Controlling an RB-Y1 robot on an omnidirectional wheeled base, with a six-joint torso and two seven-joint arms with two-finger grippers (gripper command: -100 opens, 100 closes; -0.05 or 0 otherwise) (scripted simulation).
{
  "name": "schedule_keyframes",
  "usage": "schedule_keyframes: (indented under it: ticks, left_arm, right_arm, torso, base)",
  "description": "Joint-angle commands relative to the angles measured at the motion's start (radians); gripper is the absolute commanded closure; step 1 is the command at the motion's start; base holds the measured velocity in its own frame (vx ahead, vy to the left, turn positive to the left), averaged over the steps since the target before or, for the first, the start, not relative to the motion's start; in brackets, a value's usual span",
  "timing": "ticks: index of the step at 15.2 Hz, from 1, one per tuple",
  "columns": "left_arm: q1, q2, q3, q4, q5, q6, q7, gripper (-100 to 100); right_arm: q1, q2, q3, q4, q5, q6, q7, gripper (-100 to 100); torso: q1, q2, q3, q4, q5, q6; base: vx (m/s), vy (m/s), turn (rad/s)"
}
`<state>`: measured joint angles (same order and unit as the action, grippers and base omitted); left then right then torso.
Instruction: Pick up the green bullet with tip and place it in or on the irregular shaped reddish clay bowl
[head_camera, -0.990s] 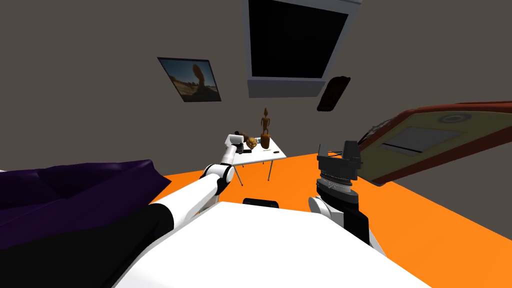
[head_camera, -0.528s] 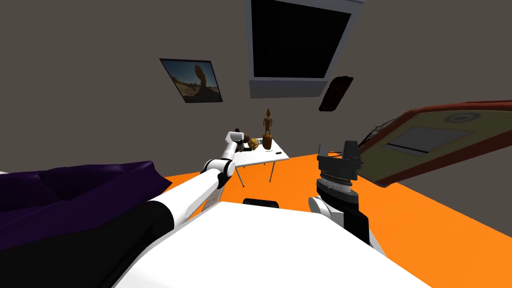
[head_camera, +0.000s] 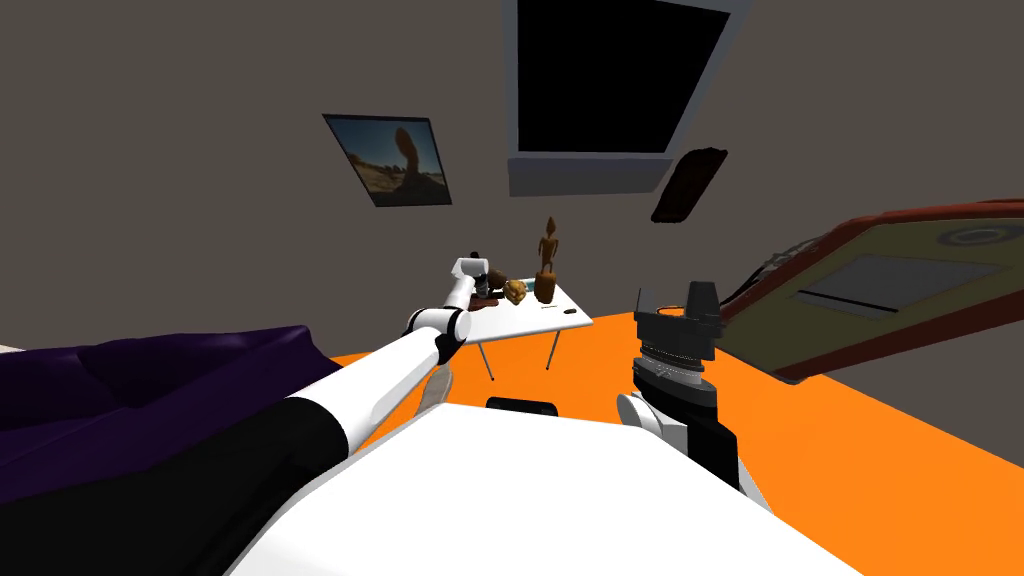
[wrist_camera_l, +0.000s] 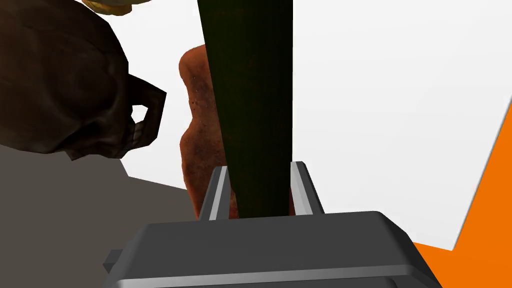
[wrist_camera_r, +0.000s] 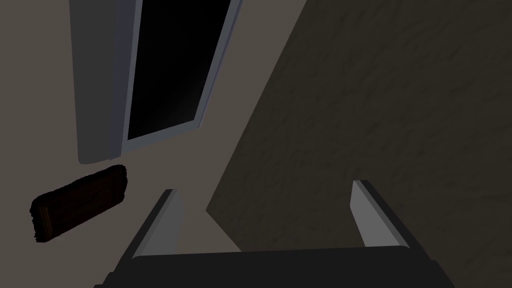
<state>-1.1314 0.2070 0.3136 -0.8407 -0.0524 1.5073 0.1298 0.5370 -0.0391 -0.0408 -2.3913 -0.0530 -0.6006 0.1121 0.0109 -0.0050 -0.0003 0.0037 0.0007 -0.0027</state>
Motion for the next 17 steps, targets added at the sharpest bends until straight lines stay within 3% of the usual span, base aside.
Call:
schedule_keyframes:
  ticks: [1,4,10,11,12,16,17]
  left_arm:
    - [-0.031,0.004,0.018,0.042,-0.006,-0.008,-0.001,100]
    - [-0.082,0.011,0.049,0.111,-0.016,-0.022,-0.004,100]
    - [-0.141,0.017,0.082,0.186,-0.027,-0.035,-0.006,100]
    - [-0.131,0.018,0.075,0.177,-0.025,-0.035,-0.005,100]
    - [-0.135,0.019,0.076,0.182,-0.025,-0.038,-0.005,-100]
    - [-0.134,0.02,0.076,0.181,-0.025,-0.038,-0.005,-100]
    - [-0.171,0.045,0.088,0.198,-0.025,-0.006,-0.019,-100]
  right_arm:
    - [0.0,0.0,0.0,0.0,0.0,0.0,0.0,0]
    - [0.0,0.0,0.0,0.0,0.0,0.0,0.0,0]
    - [0.0,0.0,0.0,0.0,0.0,0.0,0.0,0]
    - [0.0,0.0,0.0,0.0,0.0,0.0,0.0,0]
    - [0.0,0.0,0.0,0.0,0.0,0.0,0.0,0]
    - [0.0,0.0,0.0,0.0,0.0,0.0,0.0,0]
    - [0.0,0.0,0.0,0.0,0.0,0.0,0.0,0]
  torso:
    - [0.0,0.0,0.0,0.0,0.0,0.0]
    - [0.003,0.0,0.0,0.0,0.0,0.0]
    - [-0.003,0.003,0.002,0.001,-0.001,0.001]
    - [-0.004,0.004,0.002,0.001,-0.001,0.001]
    - [-0.006,0.005,0.003,0.001,-0.001,0.001]
    - [-0.012,0.009,0.006,0.002,-0.003,0.001]
    - [-0.012,0.01,0.006,0.002,-0.003,0.001]
  base:
    - [0.093,0.141,0.023]
    - [0.118,0.18,0.028]
    - [0.091,0.118,0.019]
    - [0.041,0.048,0.002]
    - [0.016,0.02,0.0]
    - [0.003,0.004,0.0]
    - [0.015,-0.02,-0.009]
